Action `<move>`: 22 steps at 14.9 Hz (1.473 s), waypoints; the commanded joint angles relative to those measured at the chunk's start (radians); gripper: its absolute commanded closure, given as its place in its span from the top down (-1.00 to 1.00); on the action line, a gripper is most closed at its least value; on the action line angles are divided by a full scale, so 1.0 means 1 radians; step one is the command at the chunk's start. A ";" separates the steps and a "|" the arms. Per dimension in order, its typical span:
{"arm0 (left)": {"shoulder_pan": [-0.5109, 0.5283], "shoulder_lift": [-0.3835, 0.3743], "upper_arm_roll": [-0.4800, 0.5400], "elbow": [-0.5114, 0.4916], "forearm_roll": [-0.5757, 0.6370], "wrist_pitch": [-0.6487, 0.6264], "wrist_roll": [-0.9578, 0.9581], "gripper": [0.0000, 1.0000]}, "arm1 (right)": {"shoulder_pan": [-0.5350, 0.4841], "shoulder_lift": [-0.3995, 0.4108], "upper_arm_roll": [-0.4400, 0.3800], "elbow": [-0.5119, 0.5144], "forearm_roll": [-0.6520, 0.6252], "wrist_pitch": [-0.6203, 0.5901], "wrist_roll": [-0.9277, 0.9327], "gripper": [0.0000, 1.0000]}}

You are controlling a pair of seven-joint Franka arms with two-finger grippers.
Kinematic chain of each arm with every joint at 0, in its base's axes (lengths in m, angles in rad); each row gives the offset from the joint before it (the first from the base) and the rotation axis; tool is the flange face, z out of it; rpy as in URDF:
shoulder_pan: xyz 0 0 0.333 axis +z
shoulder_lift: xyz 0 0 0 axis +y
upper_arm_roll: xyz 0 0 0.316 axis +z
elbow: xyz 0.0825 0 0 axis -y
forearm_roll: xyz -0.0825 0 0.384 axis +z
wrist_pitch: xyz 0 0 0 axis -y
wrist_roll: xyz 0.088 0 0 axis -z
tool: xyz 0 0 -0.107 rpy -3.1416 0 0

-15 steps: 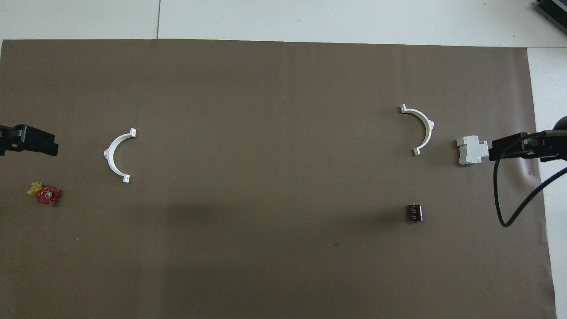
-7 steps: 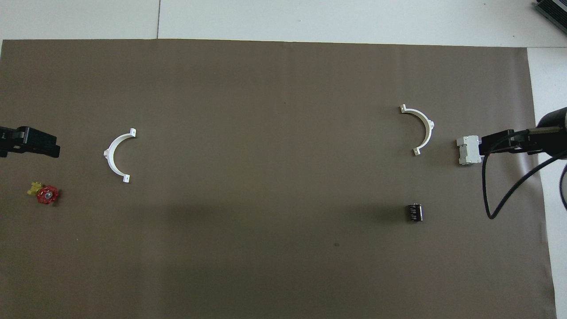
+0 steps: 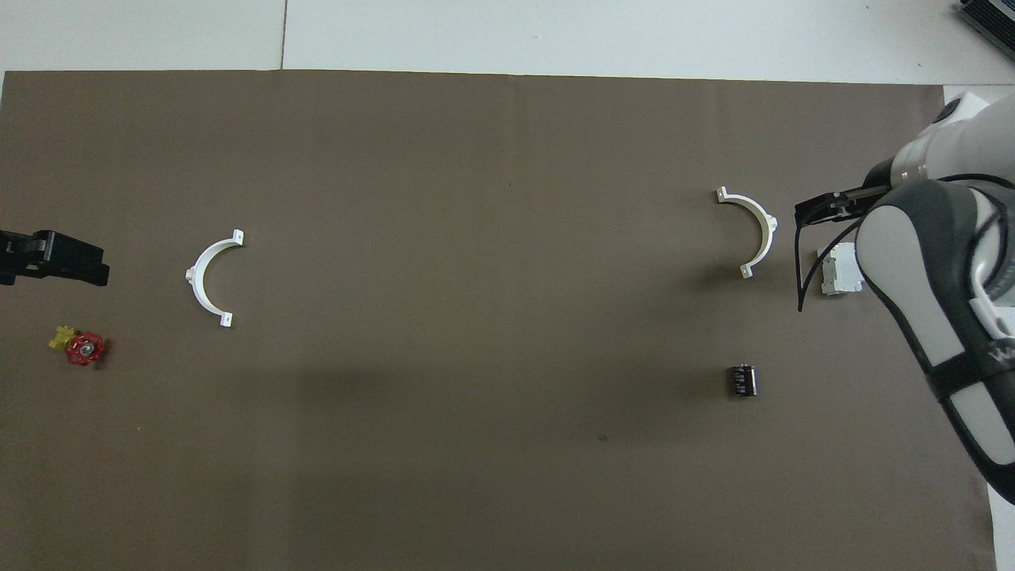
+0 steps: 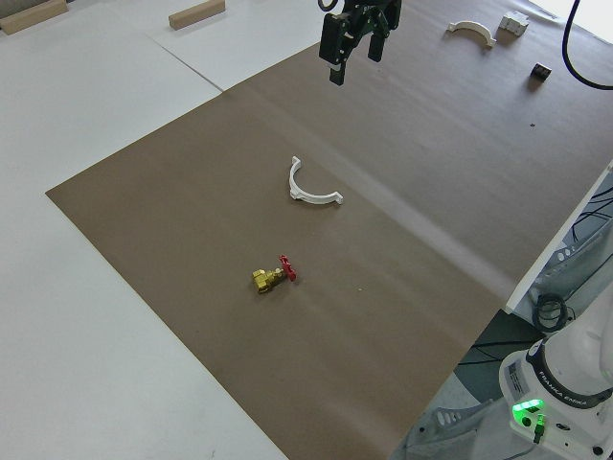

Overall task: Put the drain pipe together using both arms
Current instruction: 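Reach the right gripper to the clamp half nearest it and grasp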

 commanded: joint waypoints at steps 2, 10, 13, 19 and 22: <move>-0.002 -0.032 0.004 -0.037 0.003 0.014 0.016 1.00 | -0.015 0.133 0.012 0.042 0.025 0.130 -0.138 1.00; -0.002 -0.032 0.004 -0.037 0.003 0.014 0.016 1.00 | -0.018 0.216 0.012 -0.033 0.119 0.290 -0.273 1.00; -0.002 -0.032 0.004 -0.037 0.003 0.025 0.014 1.00 | -0.018 0.213 0.012 -0.055 0.120 0.279 -0.319 0.85; -0.004 -0.033 0.004 -0.043 0.003 0.025 0.014 1.00 | -0.018 0.211 0.012 -0.047 0.120 0.275 -0.310 -1.00; -0.004 -0.033 0.004 -0.045 0.003 0.028 0.014 1.00 | -0.017 0.208 0.012 -0.040 0.119 0.270 -0.281 -1.00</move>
